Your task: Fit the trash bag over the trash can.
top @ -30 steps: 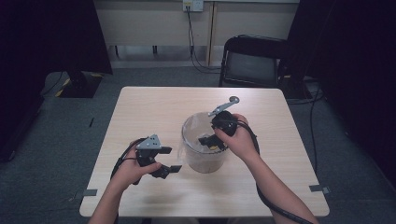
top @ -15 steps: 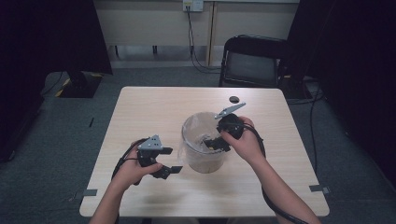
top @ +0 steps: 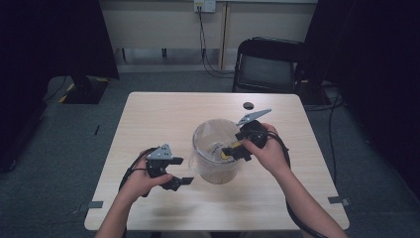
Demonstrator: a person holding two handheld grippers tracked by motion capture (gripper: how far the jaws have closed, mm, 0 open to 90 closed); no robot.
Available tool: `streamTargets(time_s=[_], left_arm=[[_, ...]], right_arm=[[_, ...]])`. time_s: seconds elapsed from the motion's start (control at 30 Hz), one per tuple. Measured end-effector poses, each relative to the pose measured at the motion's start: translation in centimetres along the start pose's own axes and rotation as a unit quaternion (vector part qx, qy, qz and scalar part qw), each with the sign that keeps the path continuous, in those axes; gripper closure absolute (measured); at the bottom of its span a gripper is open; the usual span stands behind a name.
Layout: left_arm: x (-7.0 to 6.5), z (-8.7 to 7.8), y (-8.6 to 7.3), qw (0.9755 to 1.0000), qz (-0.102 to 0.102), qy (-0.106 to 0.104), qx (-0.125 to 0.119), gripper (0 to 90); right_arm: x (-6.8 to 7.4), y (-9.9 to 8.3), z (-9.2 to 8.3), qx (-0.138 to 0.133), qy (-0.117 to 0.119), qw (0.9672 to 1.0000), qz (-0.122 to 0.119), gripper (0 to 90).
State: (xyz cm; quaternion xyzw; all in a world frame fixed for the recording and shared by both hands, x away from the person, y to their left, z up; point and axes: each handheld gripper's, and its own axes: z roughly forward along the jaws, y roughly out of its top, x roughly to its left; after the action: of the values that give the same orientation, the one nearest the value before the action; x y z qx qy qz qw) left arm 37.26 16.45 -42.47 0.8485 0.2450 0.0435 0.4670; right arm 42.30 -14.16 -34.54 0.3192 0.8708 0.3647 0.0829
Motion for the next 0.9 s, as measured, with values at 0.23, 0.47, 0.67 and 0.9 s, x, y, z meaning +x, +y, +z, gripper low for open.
streamTargets(time_s=[0.23,0.47,0.67,0.9], left_arm=[[0.0,0.2,-0.2,1.0,-0.002,0.001,0.005,16.6],[0.0,0.4,-0.2,1.0,-0.001,-0.003,0.008,16.6],[0.0,0.5,-0.3,0.9999,-0.001,-0.001,0.013,16.6],[0.1,0.5,-0.2,0.9999,-0.003,-0.002,0.012,16.6]], right_arm=[[-0.1,-0.2,-0.4,-0.005,0.003,1.0,-0.001,21.6],[-0.2,-0.7,-0.9,-0.012,0.004,0.9999,0.0,21.7],[-0.3,-1.2,-1.5,-0.024,0.011,0.9996,0.002,22.4],[-0.6,-1.3,-2.3,-0.029,0.007,0.9995,0.004,21.9]])
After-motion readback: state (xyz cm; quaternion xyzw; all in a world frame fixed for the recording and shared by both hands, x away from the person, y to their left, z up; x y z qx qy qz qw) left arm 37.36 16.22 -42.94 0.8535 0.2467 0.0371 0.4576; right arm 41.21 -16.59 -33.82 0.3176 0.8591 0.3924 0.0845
